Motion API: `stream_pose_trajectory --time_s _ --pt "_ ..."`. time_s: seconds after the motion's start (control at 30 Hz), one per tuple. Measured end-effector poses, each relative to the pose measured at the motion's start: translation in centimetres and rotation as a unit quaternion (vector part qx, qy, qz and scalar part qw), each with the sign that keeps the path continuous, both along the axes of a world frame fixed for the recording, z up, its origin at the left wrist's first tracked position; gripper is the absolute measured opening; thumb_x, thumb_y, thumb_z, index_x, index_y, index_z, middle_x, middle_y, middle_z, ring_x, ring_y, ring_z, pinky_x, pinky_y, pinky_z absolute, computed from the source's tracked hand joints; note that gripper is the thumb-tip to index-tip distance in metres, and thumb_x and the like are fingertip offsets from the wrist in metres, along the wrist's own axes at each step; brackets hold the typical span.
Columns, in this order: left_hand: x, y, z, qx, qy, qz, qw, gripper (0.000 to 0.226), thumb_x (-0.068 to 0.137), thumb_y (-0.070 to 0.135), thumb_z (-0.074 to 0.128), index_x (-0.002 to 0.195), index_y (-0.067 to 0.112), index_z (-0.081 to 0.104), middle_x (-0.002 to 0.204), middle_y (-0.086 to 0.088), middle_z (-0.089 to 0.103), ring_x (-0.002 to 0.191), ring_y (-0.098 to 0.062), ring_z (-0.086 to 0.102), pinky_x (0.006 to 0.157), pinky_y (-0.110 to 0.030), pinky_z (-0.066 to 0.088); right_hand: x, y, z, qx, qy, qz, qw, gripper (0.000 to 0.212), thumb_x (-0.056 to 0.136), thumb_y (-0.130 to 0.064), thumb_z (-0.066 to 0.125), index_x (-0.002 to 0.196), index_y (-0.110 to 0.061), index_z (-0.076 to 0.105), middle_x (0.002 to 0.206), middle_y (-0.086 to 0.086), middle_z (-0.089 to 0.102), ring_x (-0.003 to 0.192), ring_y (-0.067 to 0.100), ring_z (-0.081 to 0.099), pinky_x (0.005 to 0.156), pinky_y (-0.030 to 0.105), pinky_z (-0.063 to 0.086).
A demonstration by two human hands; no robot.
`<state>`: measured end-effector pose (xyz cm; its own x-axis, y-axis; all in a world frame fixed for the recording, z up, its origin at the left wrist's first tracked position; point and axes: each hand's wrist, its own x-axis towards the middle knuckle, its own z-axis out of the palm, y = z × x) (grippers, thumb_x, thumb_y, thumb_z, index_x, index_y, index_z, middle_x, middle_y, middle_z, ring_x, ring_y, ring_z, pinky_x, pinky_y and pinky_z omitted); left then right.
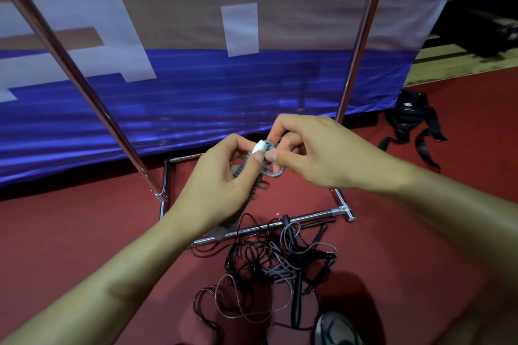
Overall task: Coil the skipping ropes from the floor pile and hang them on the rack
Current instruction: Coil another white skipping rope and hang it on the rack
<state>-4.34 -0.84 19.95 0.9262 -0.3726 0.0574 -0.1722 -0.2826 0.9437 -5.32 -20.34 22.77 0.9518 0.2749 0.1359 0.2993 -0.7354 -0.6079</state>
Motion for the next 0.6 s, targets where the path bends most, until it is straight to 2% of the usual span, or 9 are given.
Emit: stream_pose_trajectory --time_s 0.17,0.27,0.33,0.4,0.5,0.6 --pt "-0.1 0.4 -0.4 0.054 -0.068 -0.020 0.996 0.005 0.102 0.026 0.058 0.103 0.023 0.062 0.087 0.009 0.078 0.072 -0.010 0.075 0.069 -0.034 0.062 -0.2 -0.5 -0.1 0.020 0.036 0.018 0.999 0.020 0.097 -0.027 0.070 0.095 -0.015 0.055 0.070 -0.011 0.074 0.065 0.009 0.066 0.062 0.018 0.046" --pt "-0.1 0.3 -0.2 0.063 -0.086 -0.026 0.994 0.006 0.102 0.022 0.058 0.105 0.020 0.063 0.088 0.010 0.077 0.071 -0.004 0.073 0.066 -0.022 0.058 -0.5 -0.3 -0.2 0.056 0.042 0.015 0.997 0.025 0.097 -0.029 0.070 0.094 -0.011 0.052 0.072 -0.009 0.075 0.062 0.007 0.069 0.061 0.015 0.047" --pt "0.1 0.3 0.1 0.060 -0.086 -0.034 0.994 0.007 0.103 0.020 0.057 0.106 0.020 0.063 0.089 0.010 0.077 0.071 -0.004 0.073 0.065 -0.019 0.055 -0.5 -0.2 -0.2 0.081 0.042 0.001 0.996 0.027 0.097 -0.030 0.070 0.092 -0.011 0.052 0.072 -0.007 0.076 0.060 0.006 0.069 0.059 0.014 0.047" --pt "0.3 0.5 0.2 0.068 -0.084 -0.050 0.993 0.006 0.103 0.019 0.057 0.107 0.019 0.063 0.087 0.010 0.076 0.071 -0.007 0.072 0.064 -0.018 0.053 -0.4 -0.4 -0.4 0.098 0.059 -0.004 0.993 0.026 0.096 -0.030 0.071 0.092 -0.011 0.053 0.074 -0.006 0.076 0.061 0.007 0.069 0.062 0.021 0.051" --pt "0.6 0.5 0.0 0.098 -0.094 -0.073 0.988 0.007 0.102 0.022 0.060 0.108 0.018 0.064 0.088 0.008 0.076 0.069 -0.010 0.071 0.065 -0.022 0.053 -0.6 -0.9 -0.8 0.142 0.138 0.012 0.980 0.021 0.097 -0.028 0.071 0.099 -0.013 0.057 0.082 -0.001 0.079 0.074 0.013 0.073 0.078 0.037 0.060" --pt "0.9 0.4 -0.1 0.100 -0.098 -0.067 0.988 0.009 0.101 0.022 0.062 0.107 0.015 0.065 0.088 0.006 0.077 0.070 -0.006 0.072 0.067 -0.018 0.052 -0.8 -1.4 -0.8 0.251 0.223 0.014 0.942 0.013 0.101 -0.014 0.064 0.107 -0.004 0.058 0.092 0.010 0.079 0.080 0.015 0.071 0.081 0.032 0.060"
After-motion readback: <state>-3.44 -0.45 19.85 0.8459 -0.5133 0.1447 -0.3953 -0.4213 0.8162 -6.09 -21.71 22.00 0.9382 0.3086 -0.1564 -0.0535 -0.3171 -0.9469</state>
